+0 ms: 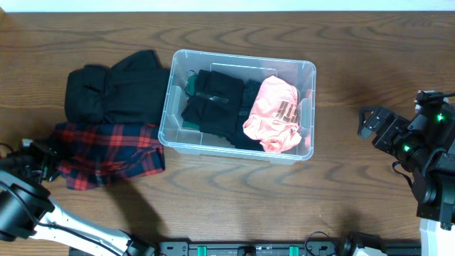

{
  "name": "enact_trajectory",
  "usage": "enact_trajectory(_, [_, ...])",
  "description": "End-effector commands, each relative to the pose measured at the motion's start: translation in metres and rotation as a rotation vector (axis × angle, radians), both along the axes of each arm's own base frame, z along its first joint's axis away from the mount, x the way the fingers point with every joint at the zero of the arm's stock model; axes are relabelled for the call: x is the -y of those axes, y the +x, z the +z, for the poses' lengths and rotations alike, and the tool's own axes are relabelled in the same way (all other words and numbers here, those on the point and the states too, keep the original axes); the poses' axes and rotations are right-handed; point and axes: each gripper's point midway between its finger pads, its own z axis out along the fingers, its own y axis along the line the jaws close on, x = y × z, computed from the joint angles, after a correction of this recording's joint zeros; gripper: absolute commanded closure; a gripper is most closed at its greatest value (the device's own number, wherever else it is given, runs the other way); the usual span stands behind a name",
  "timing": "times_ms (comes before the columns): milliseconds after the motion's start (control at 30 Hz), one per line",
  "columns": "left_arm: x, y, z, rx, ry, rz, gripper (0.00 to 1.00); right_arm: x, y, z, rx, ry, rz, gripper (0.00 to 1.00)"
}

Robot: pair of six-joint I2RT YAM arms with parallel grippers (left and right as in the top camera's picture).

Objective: Pack container
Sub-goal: 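Swing the plaid shirt over and lay it into the bin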

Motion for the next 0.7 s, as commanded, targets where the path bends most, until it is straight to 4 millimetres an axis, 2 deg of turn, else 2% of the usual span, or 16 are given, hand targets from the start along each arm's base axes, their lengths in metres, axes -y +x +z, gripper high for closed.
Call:
enact_trajectory(0, [0.013,0.003,0.007,-0.002,-0.052,0.007,0.90,0.004,0.000,0.001,0.003,-0.016,-0.009,0.01])
enact_trajectory(67, [0.010,0.001,0.024,0.004,-0.049,0.049,0.94,0.004,0.000,0.001,0.002,-0.016,-0.009,0.01])
enact_trajectory(133, [0.004,0.001,0.055,0.051,-0.023,0.109,0.94,0.004,0.000,0.001,0.002,-0.016,-0.009,0.01])
enact_trajectory(233, [0.004,0.003,0.116,0.163,0.035,0.180,0.94,0.004,0.000,0.001,0.002,-0.016,-0.009,0.01])
enact_trajectory(300, [0.017,0.004,0.164,0.264,0.074,0.202,0.94,0.004,0.000,0.001,0.002,-0.016,-0.009,0.01])
enact_trajectory(333, [0.028,0.005,0.191,0.330,0.101,0.194,0.94,0.004,0.000,0.001,0.002,-0.016,-0.009,0.01])
enact_trajectory(433, [0.064,0.001,0.253,0.471,0.191,0.166,0.94,0.004,0.000,0.001,0.002,-0.016,-0.009,0.01])
enact_trajectory(533, [0.109,-0.002,0.301,0.605,0.244,0.108,0.94,0.004,0.000,0.001,0.003,-0.016,-0.009,0.01])
enact_trajectory(667, [0.180,-0.001,0.364,0.833,0.204,-0.007,0.94,0.004,0.000,0.001,0.003,-0.016,-0.009,0.01])
